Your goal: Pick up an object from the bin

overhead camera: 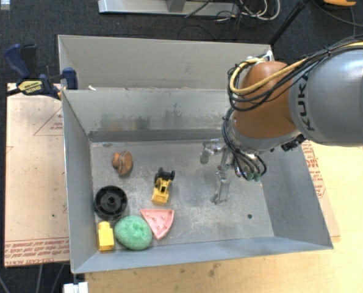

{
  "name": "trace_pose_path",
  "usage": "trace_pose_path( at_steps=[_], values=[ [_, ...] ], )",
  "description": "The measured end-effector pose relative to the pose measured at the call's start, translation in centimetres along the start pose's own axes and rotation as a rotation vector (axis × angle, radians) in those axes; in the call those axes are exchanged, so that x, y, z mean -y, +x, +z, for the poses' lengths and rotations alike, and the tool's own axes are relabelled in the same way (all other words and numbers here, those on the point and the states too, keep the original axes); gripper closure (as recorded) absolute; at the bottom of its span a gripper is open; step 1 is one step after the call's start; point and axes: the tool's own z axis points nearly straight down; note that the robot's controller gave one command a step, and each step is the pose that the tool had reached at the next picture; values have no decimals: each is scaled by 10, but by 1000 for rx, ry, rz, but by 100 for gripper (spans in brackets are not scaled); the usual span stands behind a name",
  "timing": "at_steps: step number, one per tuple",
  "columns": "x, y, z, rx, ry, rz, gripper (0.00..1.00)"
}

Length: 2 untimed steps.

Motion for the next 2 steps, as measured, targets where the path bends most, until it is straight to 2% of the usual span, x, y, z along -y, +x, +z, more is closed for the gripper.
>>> trace_pose_path(
  at_steps=[1, 2],
  values=[
    [0, -1, -5, 7, 0, 0, 0],
    [-52, -29, 42, 17, 2, -174, 0]
  ],
)
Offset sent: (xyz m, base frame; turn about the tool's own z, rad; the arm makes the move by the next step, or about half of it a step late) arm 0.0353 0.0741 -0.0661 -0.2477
